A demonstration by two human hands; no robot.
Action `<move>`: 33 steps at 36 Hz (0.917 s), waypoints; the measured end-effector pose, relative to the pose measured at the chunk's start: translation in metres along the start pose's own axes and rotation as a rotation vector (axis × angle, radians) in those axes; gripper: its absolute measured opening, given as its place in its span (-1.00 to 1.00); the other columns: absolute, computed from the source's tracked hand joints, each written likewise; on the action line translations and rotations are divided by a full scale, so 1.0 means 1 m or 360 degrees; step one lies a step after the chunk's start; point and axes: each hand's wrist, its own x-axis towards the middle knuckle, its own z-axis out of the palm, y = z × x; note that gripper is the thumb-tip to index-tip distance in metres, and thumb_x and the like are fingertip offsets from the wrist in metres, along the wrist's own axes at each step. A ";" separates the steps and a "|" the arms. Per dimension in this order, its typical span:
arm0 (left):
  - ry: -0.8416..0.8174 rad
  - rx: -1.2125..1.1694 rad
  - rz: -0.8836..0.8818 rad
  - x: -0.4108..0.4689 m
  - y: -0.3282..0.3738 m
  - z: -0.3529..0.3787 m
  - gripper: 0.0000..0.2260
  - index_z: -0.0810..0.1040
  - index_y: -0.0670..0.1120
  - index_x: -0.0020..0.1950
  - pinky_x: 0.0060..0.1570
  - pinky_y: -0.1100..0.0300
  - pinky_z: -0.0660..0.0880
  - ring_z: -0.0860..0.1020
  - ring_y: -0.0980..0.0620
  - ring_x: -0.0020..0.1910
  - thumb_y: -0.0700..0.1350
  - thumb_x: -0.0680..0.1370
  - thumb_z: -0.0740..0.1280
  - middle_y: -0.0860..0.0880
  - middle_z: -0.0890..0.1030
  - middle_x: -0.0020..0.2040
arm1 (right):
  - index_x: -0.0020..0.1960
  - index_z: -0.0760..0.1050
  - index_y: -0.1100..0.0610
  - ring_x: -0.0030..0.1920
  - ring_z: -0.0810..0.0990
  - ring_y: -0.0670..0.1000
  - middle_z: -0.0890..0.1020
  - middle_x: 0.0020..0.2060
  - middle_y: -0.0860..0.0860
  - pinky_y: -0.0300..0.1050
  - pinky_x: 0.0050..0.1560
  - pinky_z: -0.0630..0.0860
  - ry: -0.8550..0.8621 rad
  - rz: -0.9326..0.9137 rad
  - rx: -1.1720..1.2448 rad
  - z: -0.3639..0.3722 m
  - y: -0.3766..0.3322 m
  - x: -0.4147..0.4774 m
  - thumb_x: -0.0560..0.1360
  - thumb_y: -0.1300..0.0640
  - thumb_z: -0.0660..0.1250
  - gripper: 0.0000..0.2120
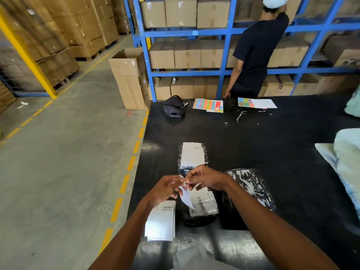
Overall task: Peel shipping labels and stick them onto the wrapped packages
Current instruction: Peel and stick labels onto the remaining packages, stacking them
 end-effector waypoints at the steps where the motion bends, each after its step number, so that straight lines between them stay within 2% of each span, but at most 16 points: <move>1: -0.0010 -0.0020 0.0001 0.000 0.000 0.003 -0.72 0.66 -0.11 -0.03 -0.22 0.25 0.49 0.59 0.04 -0.23 0.03 0.66 0.26 -0.06 0.71 -0.11 | -0.08 0.68 0.10 -0.13 0.66 -0.04 0.72 -0.16 0.04 -0.16 -0.11 0.54 -0.0004 0.0003 0.0005 -0.002 0.002 -0.002 0.56 0.16 0.45 -0.94; 5: -0.0018 0.0014 -0.0005 0.001 0.000 0.011 -0.67 0.61 -0.26 0.04 -0.23 0.29 0.49 0.58 0.12 -0.28 -0.02 0.69 0.21 0.08 0.69 -0.23 | -0.04 0.65 0.18 -0.13 0.66 -0.04 0.72 -0.15 0.06 -0.14 -0.10 0.53 0.0012 0.0024 -0.0006 -0.008 0.009 -0.006 0.55 0.19 0.45 -0.95; 8: -0.0014 0.0040 0.0004 0.000 -0.001 0.014 -0.66 0.60 -0.31 0.06 -0.24 0.26 0.47 0.58 0.12 -0.29 -0.04 0.69 0.22 0.07 0.68 -0.26 | -0.04 0.66 0.17 -0.13 0.67 -0.02 0.70 -0.12 0.13 -0.13 -0.10 0.54 0.0014 0.0036 -0.0018 -0.008 0.013 -0.006 0.54 0.18 0.46 -0.94; 11: -0.0015 0.0071 0.0019 0.000 -0.002 0.016 -0.68 0.59 -0.33 0.03 -0.26 0.24 0.46 0.58 0.12 -0.31 -0.08 0.69 0.21 0.07 0.67 -0.27 | 0.02 0.66 0.25 -0.14 0.67 -0.03 0.71 -0.13 0.13 -0.16 -0.12 0.55 0.0052 0.0061 -0.0040 -0.009 0.016 -0.007 0.54 0.19 0.46 -0.88; 17: -0.0064 0.0292 0.0090 -0.001 0.000 0.014 -0.73 0.64 -0.10 -0.05 -0.26 0.27 0.48 0.60 0.15 -0.30 -0.07 0.70 0.19 0.16 0.68 -0.28 | -0.01 0.67 0.21 -0.17 0.66 -0.05 0.72 -0.10 0.15 -0.19 -0.14 0.53 0.0034 0.0076 -0.0116 -0.009 0.013 -0.009 0.54 0.18 0.46 -0.91; 20: -0.0074 0.0360 0.0104 -0.003 0.003 0.014 -0.75 0.66 -0.04 -0.03 -0.27 0.29 0.50 0.63 0.14 -0.26 -0.01 0.68 0.22 0.16 0.70 -0.20 | -0.06 0.68 0.14 -0.14 0.66 -0.04 0.73 -0.07 0.16 -0.17 -0.12 0.54 0.0015 0.0074 -0.0135 -0.009 0.013 -0.009 0.54 0.14 0.46 -0.93; 23: -0.0068 0.0375 0.0114 -0.002 0.004 0.012 -0.73 0.69 -0.05 0.03 -0.25 0.28 0.52 0.65 0.10 -0.23 0.05 0.66 0.25 0.12 0.72 -0.11 | -0.10 0.69 0.10 -0.13 0.66 -0.03 0.73 -0.10 0.12 -0.16 -0.10 0.54 0.0017 0.0063 -0.0136 -0.008 0.012 -0.008 0.54 0.11 0.47 -0.92; 29: -0.0024 0.0358 0.0088 0.000 0.004 0.015 -0.75 0.68 -0.08 0.01 -0.24 0.25 0.54 0.65 0.11 -0.25 -0.01 0.68 0.24 0.18 0.70 -0.23 | 0.01 0.68 0.22 -0.09 0.69 0.00 0.73 -0.01 0.21 -0.12 -0.06 0.55 0.0034 0.0046 -0.0159 -0.012 0.013 -0.009 0.55 0.16 0.45 -0.87; 33: 0.0006 0.0349 0.0066 0.004 0.006 0.017 -0.72 0.68 -0.10 -0.01 -0.26 0.25 0.52 0.63 0.14 -0.28 0.00 0.68 0.24 0.18 0.69 -0.27 | 0.03 0.67 0.25 -0.09 0.69 -0.01 0.75 -0.06 0.14 -0.09 -0.05 0.52 0.0052 0.0074 -0.0193 -0.014 0.014 -0.008 0.54 0.18 0.45 -0.85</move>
